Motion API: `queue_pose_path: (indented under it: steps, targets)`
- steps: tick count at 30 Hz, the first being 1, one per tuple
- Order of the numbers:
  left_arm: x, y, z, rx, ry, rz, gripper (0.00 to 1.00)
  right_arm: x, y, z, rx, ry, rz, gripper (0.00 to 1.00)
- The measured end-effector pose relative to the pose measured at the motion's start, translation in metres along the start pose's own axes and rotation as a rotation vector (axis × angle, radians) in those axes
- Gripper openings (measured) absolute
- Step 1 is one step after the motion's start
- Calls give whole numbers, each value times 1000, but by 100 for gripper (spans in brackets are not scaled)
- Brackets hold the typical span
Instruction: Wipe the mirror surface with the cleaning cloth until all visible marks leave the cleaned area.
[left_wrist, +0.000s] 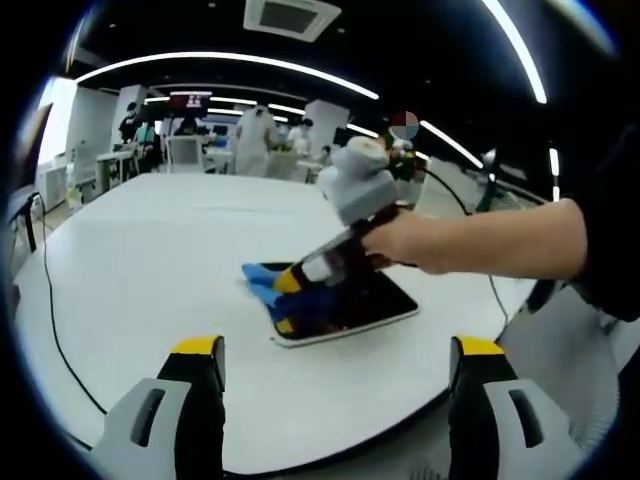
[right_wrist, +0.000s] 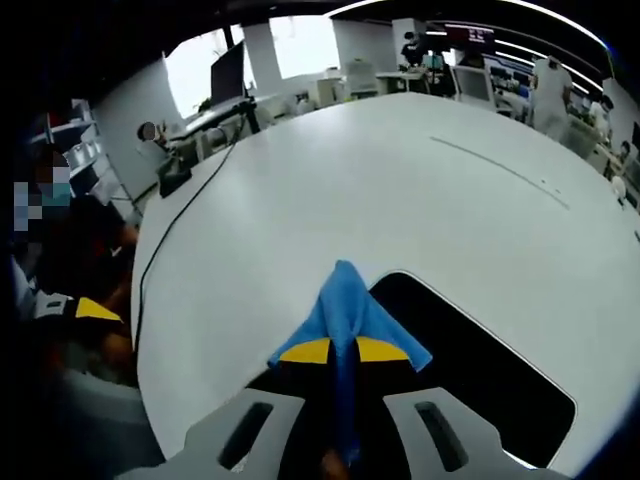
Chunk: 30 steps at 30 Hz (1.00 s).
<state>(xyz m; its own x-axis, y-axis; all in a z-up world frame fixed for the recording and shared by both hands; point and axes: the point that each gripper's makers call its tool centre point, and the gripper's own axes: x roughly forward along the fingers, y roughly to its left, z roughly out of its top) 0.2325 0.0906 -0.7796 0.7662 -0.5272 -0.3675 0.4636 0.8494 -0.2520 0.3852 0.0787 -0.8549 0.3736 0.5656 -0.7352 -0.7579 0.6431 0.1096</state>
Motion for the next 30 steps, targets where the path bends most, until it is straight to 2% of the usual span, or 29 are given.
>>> queue_pose_path:
  steps: [13,17,30]
  targets:
    - [0,-1,-2,-2,10,-3,92,-3,1,-1,2,-29,-10,2]
    - [-1,-1,-2,-3,12,0,92,-3,2,-1,-30,-22,-17,2]
    - [-1,-2,-1,-6,8,-4,91,-7,-2,-6,-29,-21,-8,2]
